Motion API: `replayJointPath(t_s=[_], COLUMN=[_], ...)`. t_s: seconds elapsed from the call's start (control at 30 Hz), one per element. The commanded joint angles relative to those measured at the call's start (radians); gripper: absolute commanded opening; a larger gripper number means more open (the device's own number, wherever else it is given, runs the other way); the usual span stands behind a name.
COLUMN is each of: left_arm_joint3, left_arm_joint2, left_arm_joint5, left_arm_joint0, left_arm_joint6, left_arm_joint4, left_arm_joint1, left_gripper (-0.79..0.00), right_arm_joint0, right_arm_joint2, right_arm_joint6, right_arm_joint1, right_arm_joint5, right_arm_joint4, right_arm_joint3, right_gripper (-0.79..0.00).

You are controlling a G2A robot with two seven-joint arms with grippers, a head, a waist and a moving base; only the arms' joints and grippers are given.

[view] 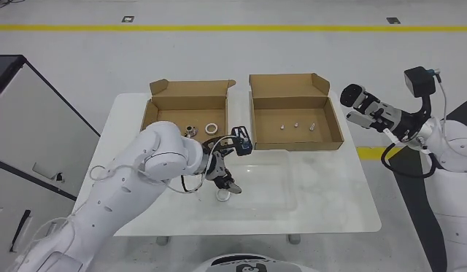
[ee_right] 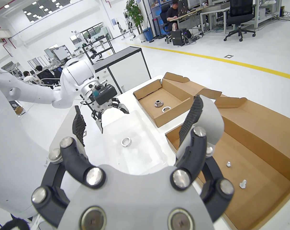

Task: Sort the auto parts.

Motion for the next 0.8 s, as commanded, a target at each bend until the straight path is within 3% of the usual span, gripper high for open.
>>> replayJointPath(t_s=[0.0, 0.4, 0.53, 0.63, 0.77], left_arm_joint3=[0.005, 0.156, 0.201, 0.222, 0.25], left_arm_joint2=[0.054, 0.296, 0.332, 0.367, 0.421], left_arm_joint5=[0.021, 0.093, 0.093, 0.097, 0.098], left_arm_joint0=[-0.027, -0.195, -0.225, -0.244, -0.277], left_arm_joint6=[-0.02, -0.091, -0.091, -0.095, -0.097], left_arm_joint4=[0.017, 0.03, 0.013, 0.011, 0.0], left_arm_joint1=[-0.004, -0.033, -0.039, -0.041, -0.044], left_gripper=[0.0, -0.028, -0.139, -0.286, -0.394], right_arm_joint0=[0.0, 0.0, 0.0, 0.0, 0.0], right_arm_joint2=[0.0, 0.0, 0.0, 0.0, 0.0], right_arm_joint6=[0.0, 0.0, 0.0, 0.0, 0.0], right_arm_joint1=[0.0, 0.0, 0.0, 0.0, 0.0], right_arm_joint5=[0.0, 0.0, 0.0, 0.0, 0.0], right_arm_joint4=[0.0, 0.0, 0.0, 0.0, 0.0], right_arm_joint3=[0.0, 0.0, 0.0, 0.0, 0.0], right_gripper=[0.0, 0.0, 0.0, 0.0, 0.0])
